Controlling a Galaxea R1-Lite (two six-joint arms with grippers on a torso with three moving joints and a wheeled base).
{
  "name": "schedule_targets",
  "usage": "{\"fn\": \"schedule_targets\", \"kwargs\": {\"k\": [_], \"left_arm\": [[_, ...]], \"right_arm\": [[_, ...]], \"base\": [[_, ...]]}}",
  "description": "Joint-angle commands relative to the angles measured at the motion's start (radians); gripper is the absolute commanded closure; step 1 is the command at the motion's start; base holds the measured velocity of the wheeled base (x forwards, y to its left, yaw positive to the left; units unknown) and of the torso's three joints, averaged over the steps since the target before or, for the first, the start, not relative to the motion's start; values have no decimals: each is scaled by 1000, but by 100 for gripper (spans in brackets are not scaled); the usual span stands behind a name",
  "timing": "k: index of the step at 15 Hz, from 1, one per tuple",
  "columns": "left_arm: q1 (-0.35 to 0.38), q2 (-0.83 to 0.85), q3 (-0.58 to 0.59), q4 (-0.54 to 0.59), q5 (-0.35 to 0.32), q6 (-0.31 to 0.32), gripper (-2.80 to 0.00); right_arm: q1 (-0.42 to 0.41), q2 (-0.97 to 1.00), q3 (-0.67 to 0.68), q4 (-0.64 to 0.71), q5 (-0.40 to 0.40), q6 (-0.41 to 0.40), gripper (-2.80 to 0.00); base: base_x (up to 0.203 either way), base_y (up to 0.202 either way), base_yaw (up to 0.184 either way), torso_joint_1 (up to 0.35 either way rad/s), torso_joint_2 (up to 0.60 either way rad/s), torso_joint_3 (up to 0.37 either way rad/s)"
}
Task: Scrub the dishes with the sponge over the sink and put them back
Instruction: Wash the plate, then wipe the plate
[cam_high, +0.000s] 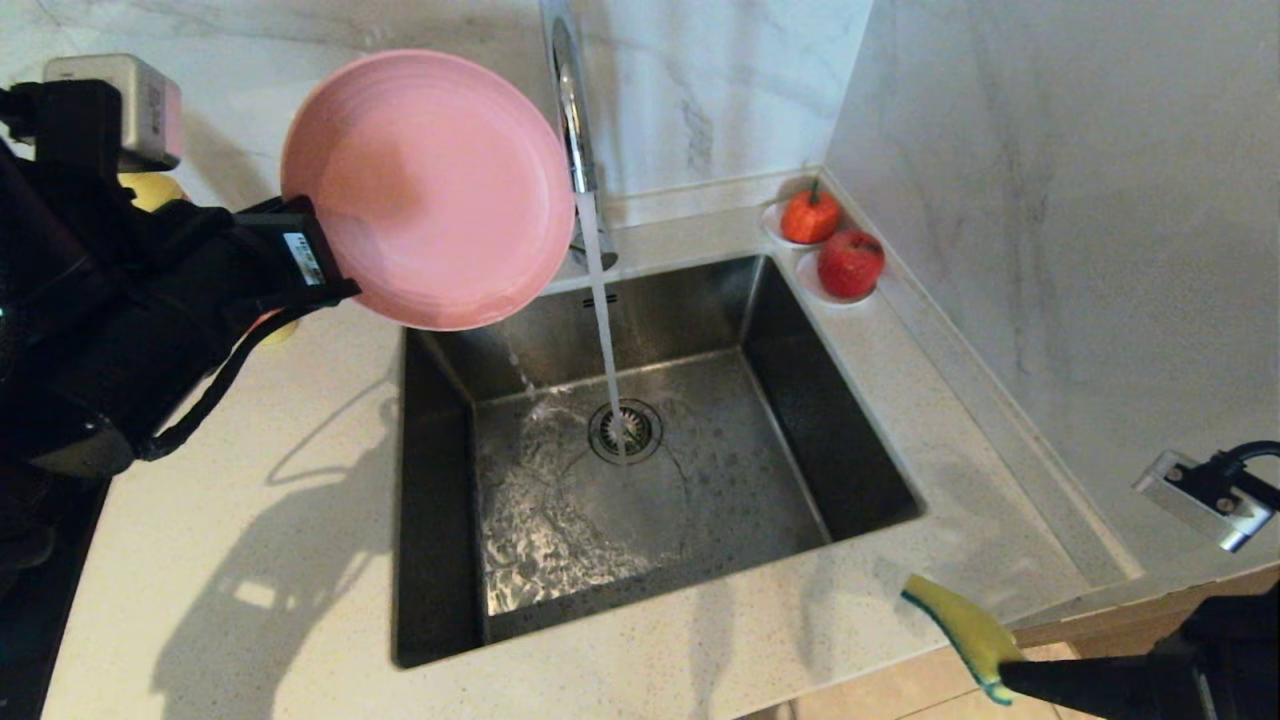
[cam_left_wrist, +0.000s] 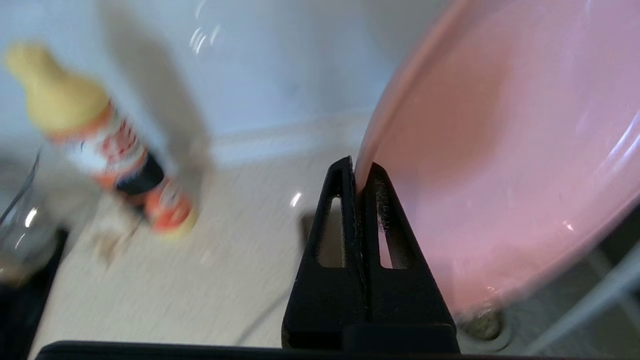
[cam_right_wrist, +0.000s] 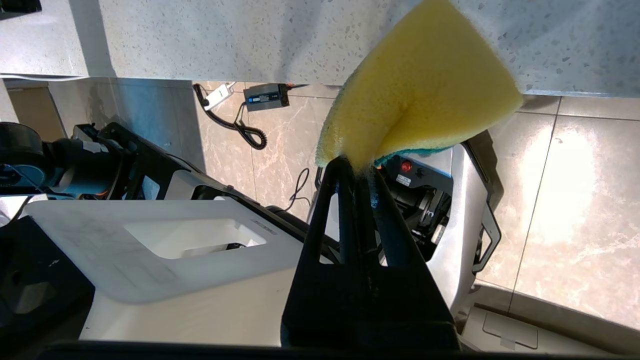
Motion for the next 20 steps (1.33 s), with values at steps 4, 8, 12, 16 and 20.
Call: {"fn": "schedule_targets", "kwargs": {"k": [4, 8, 12, 16, 20], "left_arm": [[-11, -43, 31, 11, 7, -8, 0], [-10, -181, 22, 333, -60, -165, 0], [-10, -344, 24, 557, -227, -204, 0], [-13, -462, 183, 570, -359, -155, 0], [-23, -428, 150, 572, -387, -82, 0]], "right_arm": [[1, -10, -17, 9, 14, 5, 0], [56, -69, -41, 5, 14, 1, 0], [132, -91, -129, 44, 28, 5, 0], [227, -80, -191, 51, 47, 4, 0], [345, -84, -274, 82, 40, -6, 0]], "base": [[0, 0, 0, 0, 0, 0], [0, 0, 0, 0, 0, 0], [0, 0, 0, 0, 0, 0], [0, 0, 0, 0, 0, 0], [0, 0, 0, 0, 0, 0]]}}
